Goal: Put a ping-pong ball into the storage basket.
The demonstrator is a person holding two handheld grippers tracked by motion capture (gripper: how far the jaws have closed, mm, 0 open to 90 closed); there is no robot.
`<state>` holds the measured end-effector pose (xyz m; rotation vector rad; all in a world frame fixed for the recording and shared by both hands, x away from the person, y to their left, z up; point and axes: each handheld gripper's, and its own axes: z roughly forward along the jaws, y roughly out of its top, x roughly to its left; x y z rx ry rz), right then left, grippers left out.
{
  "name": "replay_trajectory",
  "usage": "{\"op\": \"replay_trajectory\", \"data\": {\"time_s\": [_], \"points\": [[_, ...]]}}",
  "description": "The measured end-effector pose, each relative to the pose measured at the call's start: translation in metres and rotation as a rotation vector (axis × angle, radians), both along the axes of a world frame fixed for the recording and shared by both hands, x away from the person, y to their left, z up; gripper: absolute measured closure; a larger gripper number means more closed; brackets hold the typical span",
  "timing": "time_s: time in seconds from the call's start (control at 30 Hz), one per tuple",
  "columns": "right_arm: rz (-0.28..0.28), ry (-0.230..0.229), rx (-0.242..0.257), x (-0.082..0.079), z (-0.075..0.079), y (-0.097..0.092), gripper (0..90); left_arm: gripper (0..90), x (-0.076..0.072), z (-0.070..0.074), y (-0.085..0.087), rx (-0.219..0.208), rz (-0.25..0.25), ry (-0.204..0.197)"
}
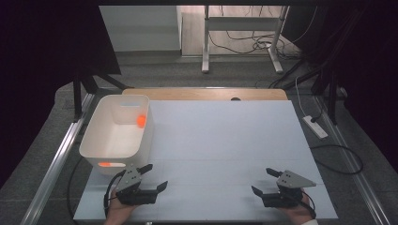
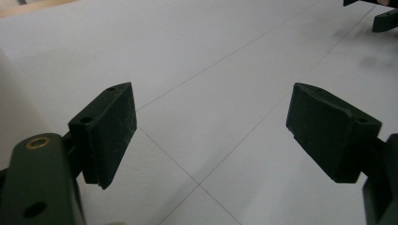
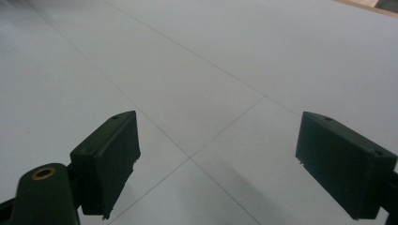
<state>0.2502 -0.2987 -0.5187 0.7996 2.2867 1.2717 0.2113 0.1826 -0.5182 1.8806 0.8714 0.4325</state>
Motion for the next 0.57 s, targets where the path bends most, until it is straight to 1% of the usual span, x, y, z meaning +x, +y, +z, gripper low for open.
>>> {"op": "replay_trajectory", "data": {"time_s": [0.17, 0.4, 0.57], "points": [[0.0, 0.005, 0.003, 0.0, -0.0007, -0.0009, 13.7, 17.5, 0.0017, 0.0014, -0.0004, 0.002, 0.005, -0.002], [0.002, 0.001, 0.0, -0.0001, -0.001, -0.0011, 13.7, 17.6, 0.0022, 0.0016, -0.0006, -0.001, 0.012, 0.009], [-0.01, -0.006, -0.005, 0.0004, -0.001, -0.0018, 13.5, 17.4, 0.002, 0.0017, -0.0011, 0.001, 0.011, 0.008]]}}
